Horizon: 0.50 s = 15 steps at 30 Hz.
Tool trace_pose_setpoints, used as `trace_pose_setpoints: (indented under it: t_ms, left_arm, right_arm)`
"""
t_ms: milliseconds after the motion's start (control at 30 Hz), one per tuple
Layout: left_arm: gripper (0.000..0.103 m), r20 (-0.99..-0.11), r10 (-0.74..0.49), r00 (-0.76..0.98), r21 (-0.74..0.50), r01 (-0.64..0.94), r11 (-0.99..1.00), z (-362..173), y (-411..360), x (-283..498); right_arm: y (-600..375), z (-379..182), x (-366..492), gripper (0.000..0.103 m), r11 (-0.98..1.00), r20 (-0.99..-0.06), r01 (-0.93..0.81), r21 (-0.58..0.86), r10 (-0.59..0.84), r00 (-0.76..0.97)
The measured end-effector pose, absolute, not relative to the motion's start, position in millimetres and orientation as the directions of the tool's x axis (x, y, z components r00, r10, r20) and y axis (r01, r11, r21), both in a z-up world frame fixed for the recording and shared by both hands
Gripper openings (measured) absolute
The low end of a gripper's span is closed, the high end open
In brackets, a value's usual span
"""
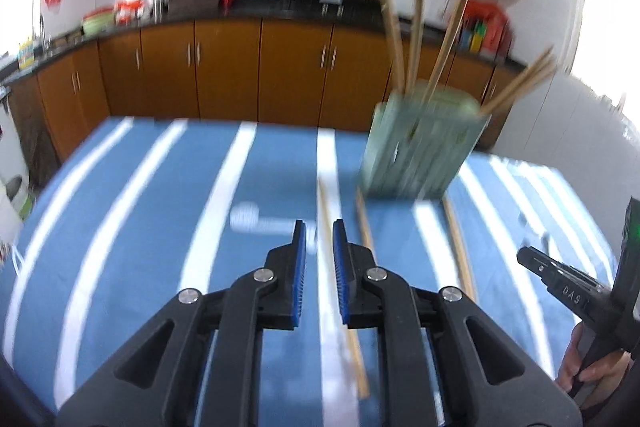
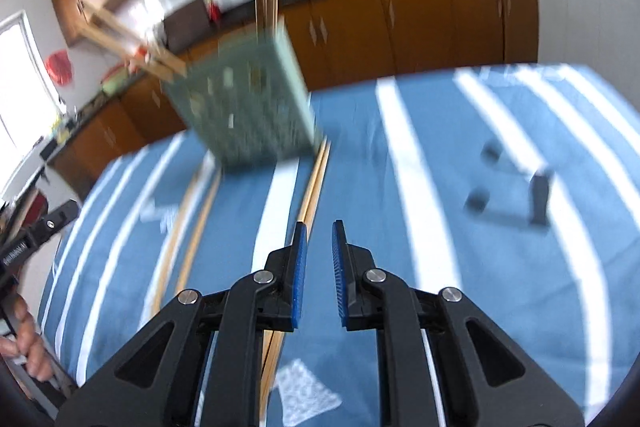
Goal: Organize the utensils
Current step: 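Move the left tool back and grasp a chopstick while the right tool grasps another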
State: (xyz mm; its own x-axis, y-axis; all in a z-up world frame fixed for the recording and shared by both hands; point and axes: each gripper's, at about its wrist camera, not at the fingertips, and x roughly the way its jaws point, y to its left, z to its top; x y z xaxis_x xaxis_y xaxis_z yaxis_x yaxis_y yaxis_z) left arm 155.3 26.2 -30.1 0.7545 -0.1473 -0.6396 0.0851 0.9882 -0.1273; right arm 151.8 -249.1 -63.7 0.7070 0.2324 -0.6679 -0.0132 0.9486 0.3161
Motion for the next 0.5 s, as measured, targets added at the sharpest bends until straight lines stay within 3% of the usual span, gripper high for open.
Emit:
trace_pose_setpoints:
  t_ms: [167,500]
  left_arm:
    - [0.015,-0.697,-0.153,0.700,-0.151,0.065,0.986,-60.7,33.4,154.2]
    - [0.016,-0.724,-0.157,0.672,-0.160,0.058,0.985,-71.5,31.9,158.1]
  right_arm:
    - [-232.9,-86.4,157.2,0.014,0.946,-0.720,-0.026,0.324,0.264,0.641]
    - [-217.4,-91.6,164.1,0.014,0.960,-0.748,-0.047,0.276,0.245,0.617]
